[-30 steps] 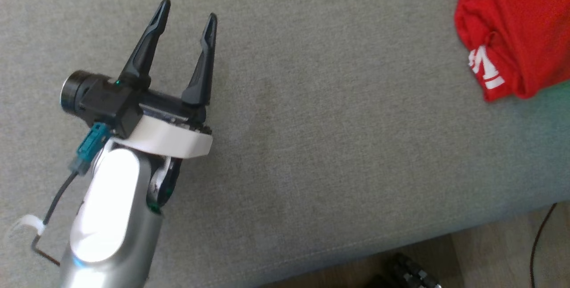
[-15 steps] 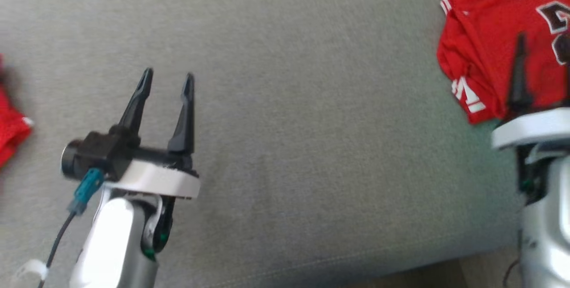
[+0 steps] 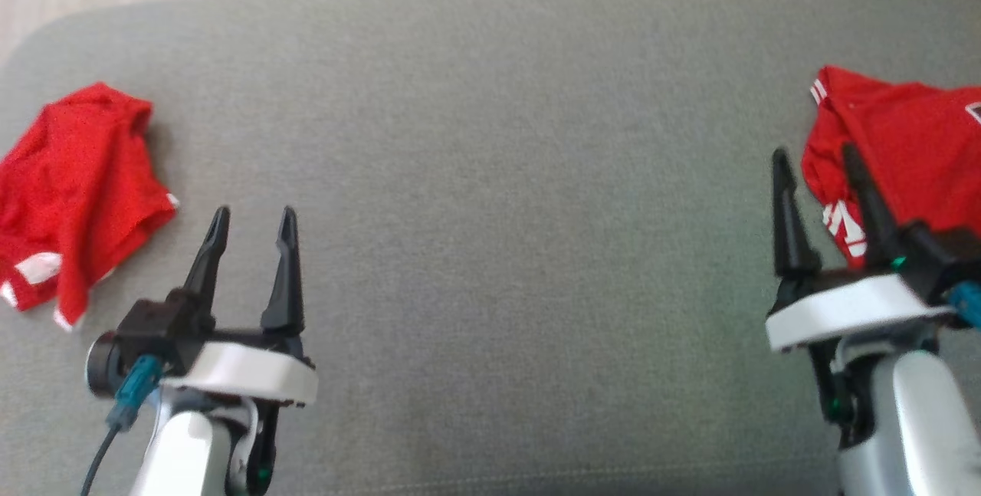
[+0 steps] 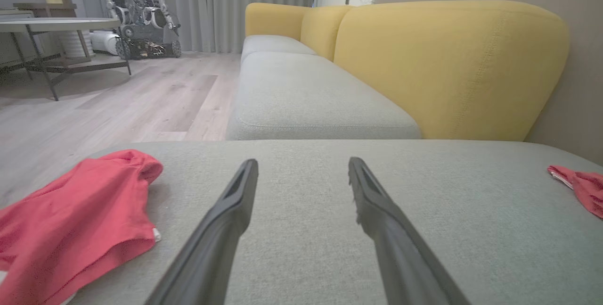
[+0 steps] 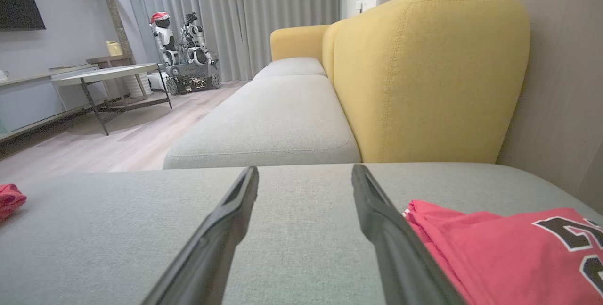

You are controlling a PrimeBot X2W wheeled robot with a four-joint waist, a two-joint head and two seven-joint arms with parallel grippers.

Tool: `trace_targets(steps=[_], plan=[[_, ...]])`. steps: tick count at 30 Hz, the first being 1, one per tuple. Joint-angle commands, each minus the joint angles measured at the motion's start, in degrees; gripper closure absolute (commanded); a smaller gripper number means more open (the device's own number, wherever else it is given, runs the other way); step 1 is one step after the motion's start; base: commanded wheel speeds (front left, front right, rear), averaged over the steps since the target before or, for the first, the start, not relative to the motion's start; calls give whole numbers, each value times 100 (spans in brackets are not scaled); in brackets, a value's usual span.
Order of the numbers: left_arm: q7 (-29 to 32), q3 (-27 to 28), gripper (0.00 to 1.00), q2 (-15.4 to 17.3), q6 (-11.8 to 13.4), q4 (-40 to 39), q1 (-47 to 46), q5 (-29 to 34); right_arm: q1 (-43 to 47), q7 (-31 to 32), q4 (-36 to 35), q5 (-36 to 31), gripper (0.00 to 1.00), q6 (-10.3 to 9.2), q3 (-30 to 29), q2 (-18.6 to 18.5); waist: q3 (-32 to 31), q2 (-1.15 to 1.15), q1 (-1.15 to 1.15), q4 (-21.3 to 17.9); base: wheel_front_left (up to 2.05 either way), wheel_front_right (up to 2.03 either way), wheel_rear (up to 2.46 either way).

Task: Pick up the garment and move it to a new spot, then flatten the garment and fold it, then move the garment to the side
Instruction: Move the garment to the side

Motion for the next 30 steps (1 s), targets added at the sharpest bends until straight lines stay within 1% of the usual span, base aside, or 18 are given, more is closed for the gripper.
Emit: trace_targets(steps=[1, 5, 18, 30], plan=[[-69, 280, 0, 138, 46, -162, -64, -45, 10, 25, -224, 49, 0, -5, 169, 10, -175, 0, 0, 105, 0, 0, 0], [-69, 313, 0, 168, 85, -160, 148, -73, 319, 68, -227, 188, 0, -5, 222, 13, -397, 0, 0, 157, 0, 0, 0], [133, 193, 0, 263, 76, -179, 640, -122, 1044, 254, -465, 206, 0, -5, 177, 14, -826, 0, 0, 220, 0, 0, 0], [250, 127, 0, 288, 96, -274, 870, -218, 1337, 331, -691, 264, 0, -5, 112, 14, -928, 0, 0, 186, 0, 0, 0]])
